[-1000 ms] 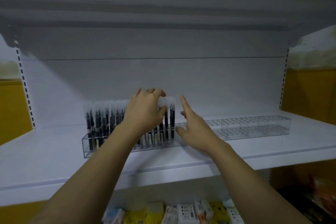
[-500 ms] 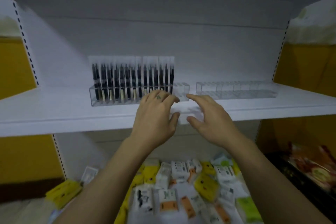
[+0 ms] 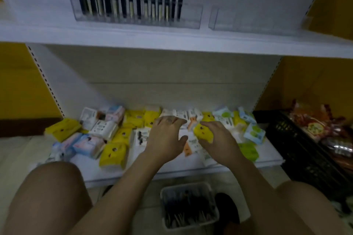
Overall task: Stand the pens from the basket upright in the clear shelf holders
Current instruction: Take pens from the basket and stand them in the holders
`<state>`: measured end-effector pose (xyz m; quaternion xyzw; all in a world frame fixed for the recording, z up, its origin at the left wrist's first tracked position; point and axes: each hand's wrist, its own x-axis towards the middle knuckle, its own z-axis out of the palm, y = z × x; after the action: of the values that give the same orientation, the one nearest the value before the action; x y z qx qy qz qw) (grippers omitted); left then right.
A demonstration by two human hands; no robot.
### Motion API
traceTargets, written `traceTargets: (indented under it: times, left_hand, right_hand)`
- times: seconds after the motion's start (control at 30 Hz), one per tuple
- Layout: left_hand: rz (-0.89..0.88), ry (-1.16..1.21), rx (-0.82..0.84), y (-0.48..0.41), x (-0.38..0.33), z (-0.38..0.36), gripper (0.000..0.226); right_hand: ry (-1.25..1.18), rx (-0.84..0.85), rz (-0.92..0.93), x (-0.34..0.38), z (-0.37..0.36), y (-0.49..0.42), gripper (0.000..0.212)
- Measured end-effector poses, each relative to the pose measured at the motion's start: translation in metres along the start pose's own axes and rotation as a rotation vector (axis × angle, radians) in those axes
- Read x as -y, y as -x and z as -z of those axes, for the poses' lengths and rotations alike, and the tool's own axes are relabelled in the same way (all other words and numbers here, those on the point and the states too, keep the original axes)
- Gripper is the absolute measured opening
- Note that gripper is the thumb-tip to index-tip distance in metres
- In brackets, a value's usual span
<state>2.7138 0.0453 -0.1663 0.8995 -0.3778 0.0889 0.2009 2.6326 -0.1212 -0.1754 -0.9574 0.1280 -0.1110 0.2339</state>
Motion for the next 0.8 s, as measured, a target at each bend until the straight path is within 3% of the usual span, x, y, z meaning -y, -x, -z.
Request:
traceTargets:
  times: [0.2,0.37,0.57,0.7,0.8]
  left_hand:
    - [0.11,0.066,0.292,0.027,0.02,-0.064,0.054]
    - [0.194,0.192,0.43,0.043,0.027,-0.1,0.053]
    - [0.345,0.376,0.613,0.068,0.031,-0.146,0.034]
    - [0.476,0.401,0.688,0.085,0.041,-0.178,0.037]
    - [0.472,0.384,0.81,0.088,0.05,-0.199,0.017]
  right_hand:
    - [0.0,0.224,-0.149,-0.044,-0.05,0.023,0.058]
    - [-0.044,0.324,-0.249,-0.054,-0.077,0.026,0.057]
    - [-0.062,0.493,-0.327,-0.07,-0.12,0.045,0.033]
    - [-0.057,0.623,-0.372,-0.081,-0.14,0.052,0.02]
    - [-0.005,0.712,-0.402,-0.1,-0.153,0.055,0.035]
